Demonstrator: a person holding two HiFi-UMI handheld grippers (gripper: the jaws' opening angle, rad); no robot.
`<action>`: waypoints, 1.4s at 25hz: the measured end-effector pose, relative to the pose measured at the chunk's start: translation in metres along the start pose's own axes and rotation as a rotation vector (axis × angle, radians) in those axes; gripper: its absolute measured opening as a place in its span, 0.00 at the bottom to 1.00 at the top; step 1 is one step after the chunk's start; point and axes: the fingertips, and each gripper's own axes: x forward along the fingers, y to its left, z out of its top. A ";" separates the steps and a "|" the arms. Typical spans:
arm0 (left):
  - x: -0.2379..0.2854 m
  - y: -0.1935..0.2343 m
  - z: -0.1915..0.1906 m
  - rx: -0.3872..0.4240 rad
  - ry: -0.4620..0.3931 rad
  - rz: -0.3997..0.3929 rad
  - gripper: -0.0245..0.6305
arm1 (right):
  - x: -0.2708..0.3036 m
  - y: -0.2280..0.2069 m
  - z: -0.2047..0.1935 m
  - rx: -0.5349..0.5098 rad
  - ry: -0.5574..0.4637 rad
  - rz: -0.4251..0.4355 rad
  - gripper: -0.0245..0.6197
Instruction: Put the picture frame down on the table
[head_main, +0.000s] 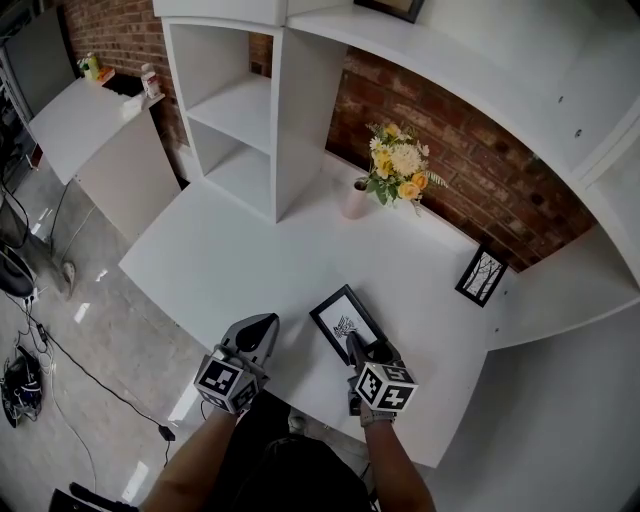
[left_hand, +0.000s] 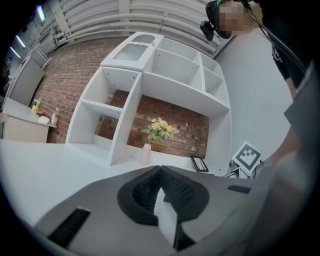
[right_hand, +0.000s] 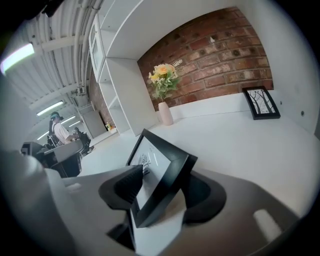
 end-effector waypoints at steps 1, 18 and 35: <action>0.000 0.001 0.001 0.001 -0.003 0.001 0.04 | 0.001 -0.001 0.000 -0.002 0.002 -0.012 0.40; -0.006 0.027 0.007 -0.017 -0.005 0.053 0.04 | 0.036 0.036 0.007 -0.201 0.061 -0.014 0.51; -0.003 0.047 0.018 -0.042 -0.014 0.087 0.04 | 0.058 0.036 0.008 -0.287 0.105 -0.044 0.60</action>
